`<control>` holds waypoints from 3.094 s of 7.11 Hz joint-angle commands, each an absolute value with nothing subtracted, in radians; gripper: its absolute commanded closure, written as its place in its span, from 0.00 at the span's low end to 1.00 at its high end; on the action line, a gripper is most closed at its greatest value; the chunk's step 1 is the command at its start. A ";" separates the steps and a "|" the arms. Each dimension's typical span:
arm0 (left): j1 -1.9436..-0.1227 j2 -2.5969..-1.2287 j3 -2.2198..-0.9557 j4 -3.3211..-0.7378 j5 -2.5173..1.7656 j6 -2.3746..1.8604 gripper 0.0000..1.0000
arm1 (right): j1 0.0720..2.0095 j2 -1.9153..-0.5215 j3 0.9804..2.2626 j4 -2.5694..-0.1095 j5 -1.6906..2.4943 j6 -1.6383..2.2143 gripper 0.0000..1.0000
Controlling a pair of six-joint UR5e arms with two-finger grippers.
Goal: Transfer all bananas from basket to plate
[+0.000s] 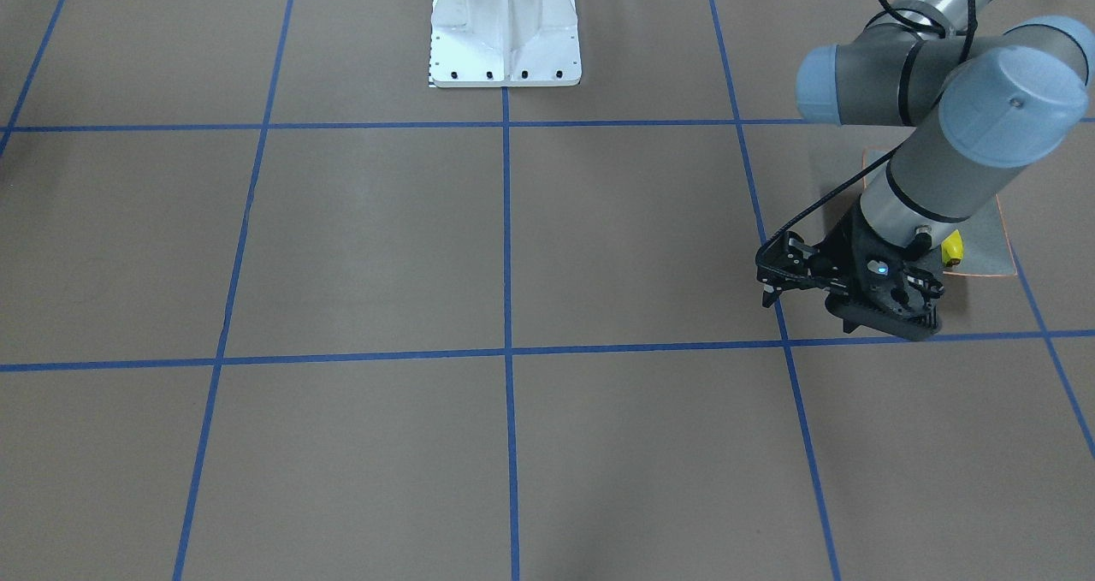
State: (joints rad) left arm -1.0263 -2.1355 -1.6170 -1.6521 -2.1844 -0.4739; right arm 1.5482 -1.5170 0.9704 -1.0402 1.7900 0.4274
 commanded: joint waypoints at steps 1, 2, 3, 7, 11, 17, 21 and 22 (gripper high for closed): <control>-1.026 -2.137 -1.618 -1.652 -2.184 -0.474 0.00 | 1.549 -1.517 0.986 -1.042 1.792 0.428 0.92; -1.026 -2.137 -1.618 -1.652 -2.184 -0.474 0.00 | 1.549 -1.517 0.994 -1.042 1.792 0.426 1.00; -1.026 -2.137 -1.617 -1.651 -2.184 -0.474 0.00 | 1.549 -1.517 1.015 -1.043 1.787 0.420 1.00; -1.025 -2.138 -1.617 -1.651 -2.184 -0.474 0.00 | 1.572 -1.552 1.165 -1.144 1.808 0.317 1.00; -1.019 -2.135 -1.618 -1.652 -2.186 -0.474 0.00 | 1.690 -1.537 1.383 -1.376 1.918 0.169 1.00; -0.996 -2.144 -1.611 -1.689 -2.194 -0.599 0.00 | 1.426 -1.176 1.555 -1.619 2.184 0.735 1.00; -0.985 -2.212 -1.612 -1.765 -2.203 -0.867 0.00 | 1.145 -1.063 1.780 -1.735 2.174 1.185 1.00; -0.983 -2.210 -1.611 -1.849 -2.264 -0.959 0.00 | 1.082 -1.062 1.839 -1.730 2.162 1.253 1.00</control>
